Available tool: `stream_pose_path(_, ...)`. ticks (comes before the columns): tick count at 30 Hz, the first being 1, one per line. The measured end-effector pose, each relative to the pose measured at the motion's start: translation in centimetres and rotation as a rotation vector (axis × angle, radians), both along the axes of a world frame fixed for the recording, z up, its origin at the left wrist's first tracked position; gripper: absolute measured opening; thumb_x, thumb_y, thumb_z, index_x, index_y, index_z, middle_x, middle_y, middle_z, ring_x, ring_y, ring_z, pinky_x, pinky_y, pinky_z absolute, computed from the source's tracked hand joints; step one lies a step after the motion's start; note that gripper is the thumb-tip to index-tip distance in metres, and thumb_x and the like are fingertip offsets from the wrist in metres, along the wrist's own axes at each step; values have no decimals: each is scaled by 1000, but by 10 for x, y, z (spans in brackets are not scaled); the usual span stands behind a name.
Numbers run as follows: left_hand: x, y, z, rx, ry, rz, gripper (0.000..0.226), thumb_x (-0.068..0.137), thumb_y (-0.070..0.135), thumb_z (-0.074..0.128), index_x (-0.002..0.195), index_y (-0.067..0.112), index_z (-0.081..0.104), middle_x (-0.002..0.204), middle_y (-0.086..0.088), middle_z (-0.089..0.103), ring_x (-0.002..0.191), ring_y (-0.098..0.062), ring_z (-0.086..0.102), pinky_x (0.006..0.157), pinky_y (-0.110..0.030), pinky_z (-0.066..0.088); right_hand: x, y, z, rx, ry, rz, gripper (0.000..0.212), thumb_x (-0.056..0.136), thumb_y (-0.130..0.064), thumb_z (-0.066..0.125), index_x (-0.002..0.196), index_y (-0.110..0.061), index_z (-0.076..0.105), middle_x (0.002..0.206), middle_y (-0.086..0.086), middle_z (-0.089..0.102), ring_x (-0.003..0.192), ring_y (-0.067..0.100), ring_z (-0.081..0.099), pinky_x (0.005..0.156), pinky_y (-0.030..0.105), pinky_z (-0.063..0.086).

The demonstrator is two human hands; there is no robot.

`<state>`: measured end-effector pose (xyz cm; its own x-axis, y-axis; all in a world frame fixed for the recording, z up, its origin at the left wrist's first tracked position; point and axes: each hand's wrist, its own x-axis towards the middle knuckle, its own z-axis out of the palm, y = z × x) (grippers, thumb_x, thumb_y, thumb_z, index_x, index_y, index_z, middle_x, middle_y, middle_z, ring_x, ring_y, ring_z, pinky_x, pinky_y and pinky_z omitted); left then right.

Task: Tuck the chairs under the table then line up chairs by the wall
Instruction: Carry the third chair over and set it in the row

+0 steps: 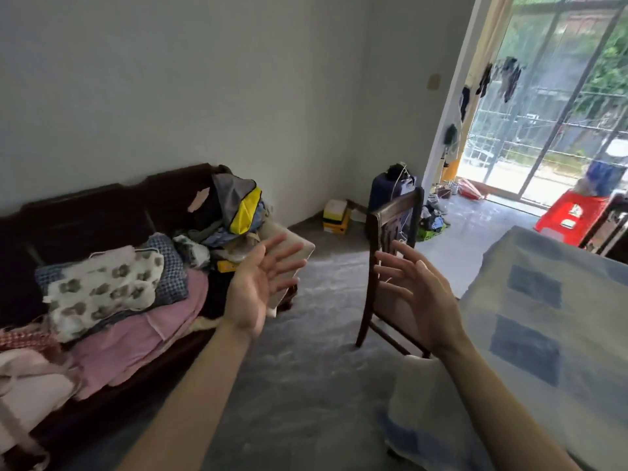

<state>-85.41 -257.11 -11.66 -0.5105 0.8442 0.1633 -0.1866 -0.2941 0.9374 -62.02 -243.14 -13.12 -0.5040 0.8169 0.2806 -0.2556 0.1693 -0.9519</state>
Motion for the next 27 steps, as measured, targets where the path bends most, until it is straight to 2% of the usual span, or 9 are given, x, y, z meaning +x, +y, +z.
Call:
stream_pose_path(5, -69, 118, -14, -34, 24, -90, 48, 105, 45, 32, 135, 22, 61, 132, -8, 72, 120, -32, 68, 93, -45, 50, -73, 103, -29, -22, 1, -69, 47, 102, -38, 41, 144, -21, 54, 133, 4, 70, 120, 27, 68, 95, 40, 57)
stream_pose_path(11, -146, 270, -32, -116, 99, -177, 58, 98, 52, 36, 139, 16, 58, 134, -10, 71, 120, -34, 67, 92, -45, 51, -160, 238, -66, -55, 46, -123, 49, 101, -36, 45, 146, -19, 53, 135, 3, 69, 121, 26, 68, 97, 40, 55)
stream_pose_path(14, -177, 351, -31, -131, 150, -252, 67, 92, 63, 43, 139, 18, 58, 134, -8, 70, 120, -32, 67, 96, -49, 50, -191, 307, -73, -55, 76, -181, 47, 103, -37, 45, 146, -21, 55, 137, 5, 68, 122, 28, 67, 100, 43, 56)
stream_pose_path(18, -213, 452, -28, -147, 186, -315, 58, 97, 57, 37, 137, 22, 60, 135, -5, 70, 121, -30, 67, 95, -48, 49, -220, 388, -71, -81, 60, -263, 51, 99, -46, 52, 144, -24, 57, 136, 8, 68, 122, 29, 67, 98, 43, 57)
stream_pose_path(21, -236, 525, -35, -141, 168, -392, 58, 93, 60, 41, 135, 26, 62, 134, -1, 71, 120, -27, 68, 96, -47, 50, -228, 439, -79, -93, 76, -373, 48, 96, -46, 56, 139, -27, 62, 134, 10, 69, 121, 33, 66, 96, 44, 53)
stream_pose_path(24, -258, 599, -50, -160, 146, -502, 58, 91, 63, 44, 134, 28, 62, 133, 1, 72, 119, -24, 69, 94, -46, 51, -235, 478, -92, -109, 55, -483, 42, 97, -41, 56, 136, -29, 65, 132, 11, 70, 118, 32, 68, 92, 38, 57)
stream_pose_path(27, -275, 672, -70, -174, 126, -623, 55, 94, 62, 42, 134, 30, 63, 134, 3, 71, 119, -22, 69, 96, -47, 50, -246, 504, -104, -150, 53, -648, 38, 100, -29, 52, 136, -23, 64, 130, 11, 72, 114, 29, 70, 88, 31, 58)
